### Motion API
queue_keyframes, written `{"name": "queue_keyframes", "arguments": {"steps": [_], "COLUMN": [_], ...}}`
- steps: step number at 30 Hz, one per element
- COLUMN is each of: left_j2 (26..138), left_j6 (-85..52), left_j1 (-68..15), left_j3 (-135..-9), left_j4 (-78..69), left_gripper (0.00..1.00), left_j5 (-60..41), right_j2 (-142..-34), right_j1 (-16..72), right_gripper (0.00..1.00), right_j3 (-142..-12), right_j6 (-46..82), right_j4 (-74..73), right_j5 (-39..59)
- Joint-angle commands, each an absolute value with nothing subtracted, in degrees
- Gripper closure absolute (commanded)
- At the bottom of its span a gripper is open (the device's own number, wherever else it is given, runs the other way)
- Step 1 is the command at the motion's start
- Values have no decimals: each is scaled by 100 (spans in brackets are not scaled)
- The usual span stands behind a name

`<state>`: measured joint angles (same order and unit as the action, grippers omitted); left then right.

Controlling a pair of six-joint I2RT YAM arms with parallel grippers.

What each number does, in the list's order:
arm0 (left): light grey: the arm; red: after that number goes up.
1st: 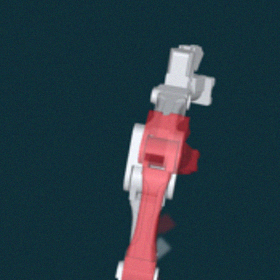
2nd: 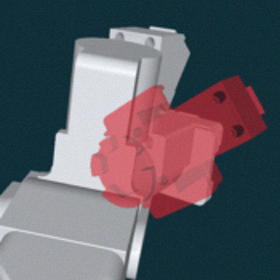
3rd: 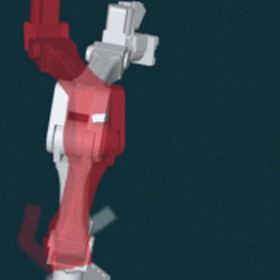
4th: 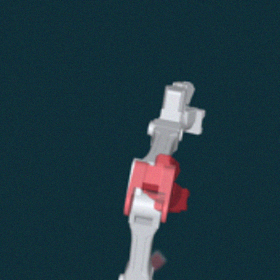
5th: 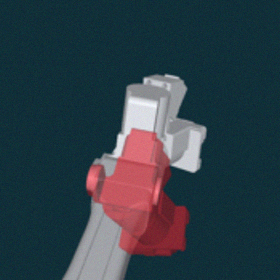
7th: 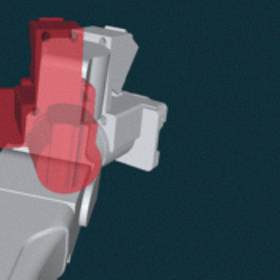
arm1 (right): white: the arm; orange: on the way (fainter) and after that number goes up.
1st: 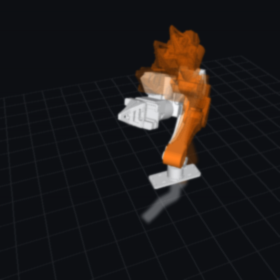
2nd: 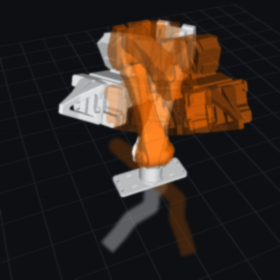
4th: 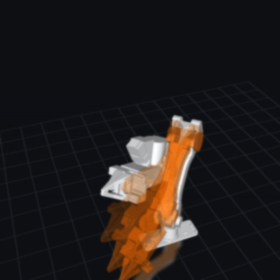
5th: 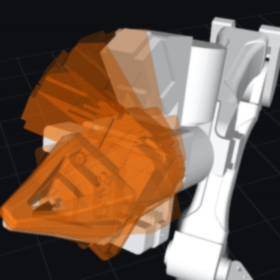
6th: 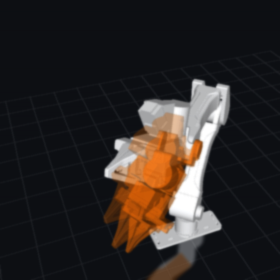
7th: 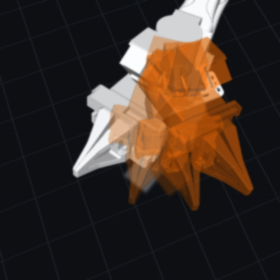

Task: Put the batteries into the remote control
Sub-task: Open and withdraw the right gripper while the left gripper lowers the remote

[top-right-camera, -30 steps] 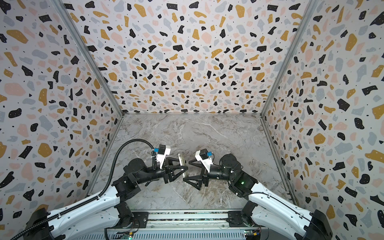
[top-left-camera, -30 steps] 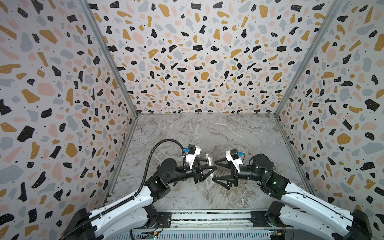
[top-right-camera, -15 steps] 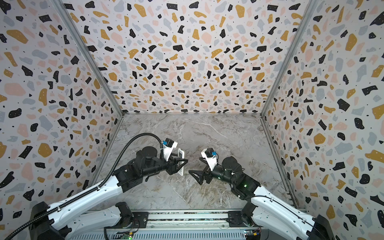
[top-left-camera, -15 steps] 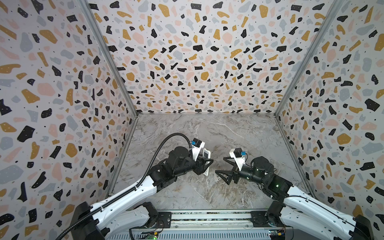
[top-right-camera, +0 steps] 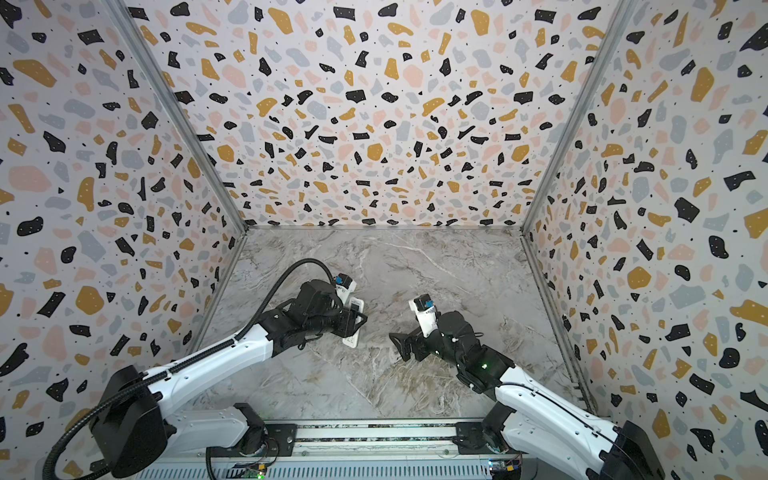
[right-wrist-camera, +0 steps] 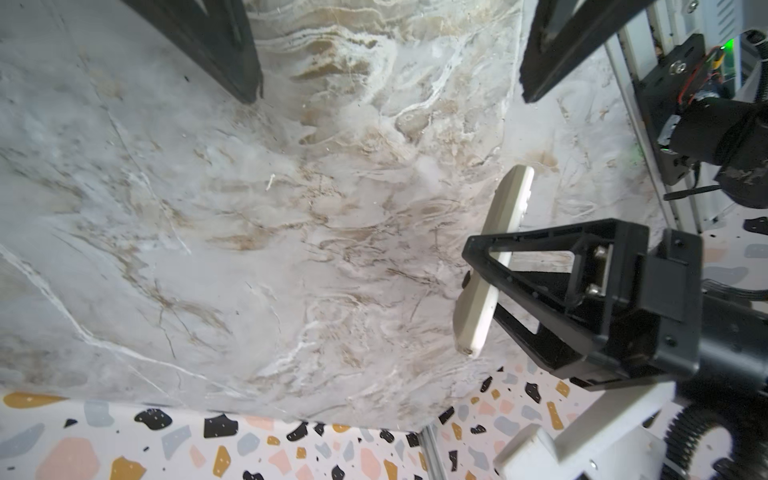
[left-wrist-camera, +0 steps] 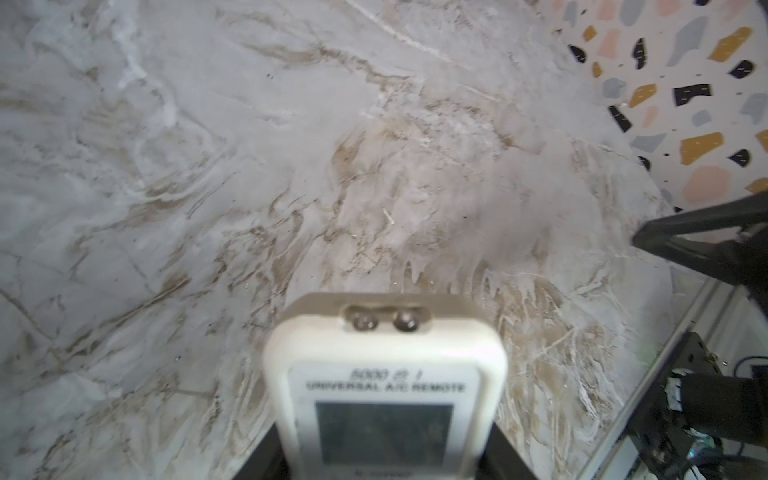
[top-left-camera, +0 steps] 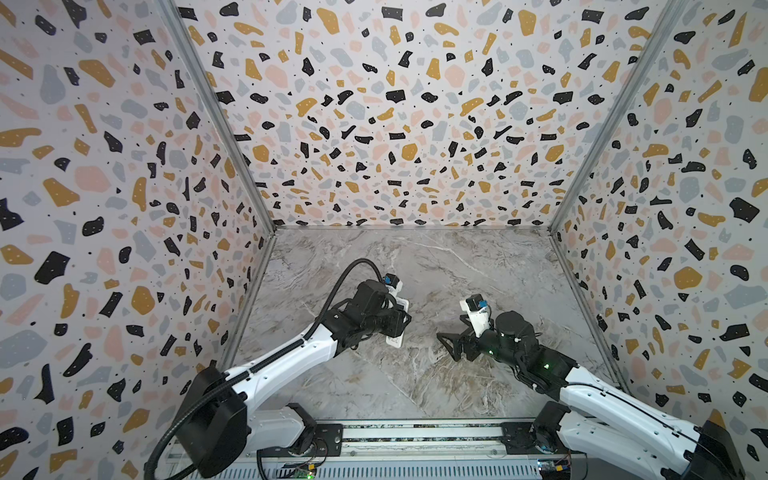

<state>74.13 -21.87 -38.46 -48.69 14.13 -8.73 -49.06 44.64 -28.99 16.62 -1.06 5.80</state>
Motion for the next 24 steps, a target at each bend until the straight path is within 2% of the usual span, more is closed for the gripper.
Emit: {"name": "queue_keyframes", "arguments": {"steps": [1, 15, 24], "left_j2": [7600, 8610, 8777], "left_j6": [-2393, -3080, -3295], "left_j1": [-3731, -3674, -3674], "left_j3": [-4873, -4917, -4799], "left_j4": [1392, 1624, 1532], "left_gripper": [85, 82, 79], "left_j5": [-970, -171, 10], "right_j2": [-4835, -4926, -4870], "right_j1": [4392, 3955, 3829], "right_gripper": [1, 1, 1], "right_j3": [-2841, -2711, -2663], "right_j6": [1701, 1639, 1629], "right_j4": [8, -51, -53], "right_j5": [443, 732, 808]}}
